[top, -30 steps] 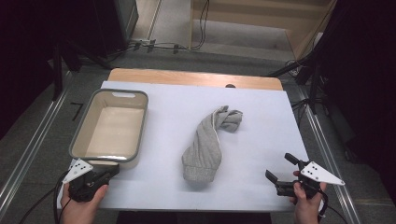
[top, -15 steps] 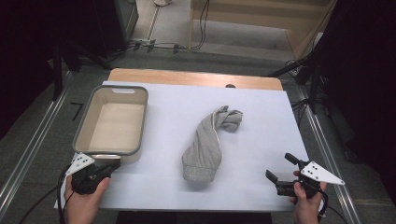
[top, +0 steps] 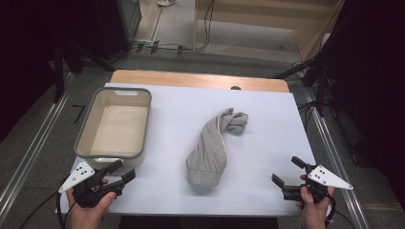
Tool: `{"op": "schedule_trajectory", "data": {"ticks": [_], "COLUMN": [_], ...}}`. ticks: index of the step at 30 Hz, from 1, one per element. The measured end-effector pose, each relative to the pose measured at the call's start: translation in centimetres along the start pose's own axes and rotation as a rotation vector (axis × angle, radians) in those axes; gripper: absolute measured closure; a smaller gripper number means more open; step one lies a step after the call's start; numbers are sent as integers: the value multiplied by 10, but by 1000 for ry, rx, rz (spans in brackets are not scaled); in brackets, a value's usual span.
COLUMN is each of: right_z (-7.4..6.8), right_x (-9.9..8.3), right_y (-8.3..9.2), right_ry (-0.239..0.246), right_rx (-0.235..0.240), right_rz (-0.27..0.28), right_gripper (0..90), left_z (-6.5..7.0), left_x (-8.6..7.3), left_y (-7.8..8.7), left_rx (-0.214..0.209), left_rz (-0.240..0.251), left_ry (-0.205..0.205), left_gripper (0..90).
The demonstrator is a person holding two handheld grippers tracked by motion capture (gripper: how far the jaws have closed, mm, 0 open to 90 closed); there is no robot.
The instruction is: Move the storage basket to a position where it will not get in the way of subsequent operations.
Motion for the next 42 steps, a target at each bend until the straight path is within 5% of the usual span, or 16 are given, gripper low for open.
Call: {"op": "schedule_trajectory", "data": {"ticks": [6, 10, 20, 42], "right_z": [1, 2, 0, -2], "right_x": [0, 0, 1, 1], "right_y": [2, 2, 1, -1], "right_ry": [2, 0, 2, 6], "right_rx": [-3, -4, -1, 8], "right_rz": [9, 9, 4, 3], "right_gripper": [0, 0, 0, 0], "left_z": [18, 34, 60, 97], "left_x": [4, 6, 6, -8], "left_y": [-13, -20, -50, -123], "left_rx": [-41, -118, -196, -254], "left_rz": [-25, -46, -90, -197], "left_ry": [-39, -83, -131, -160], "left_gripper": [103, 2, 0, 0]}}
Point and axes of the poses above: each handheld gripper's, and its own axes: y roughly backward along the jaws, x roughly out of its top, z roughly to its right, the point moved 2 cm from there along -y, roughly forward along the jaws, and after that the axes turned 11 degrees about y, right-handed, at the moved point
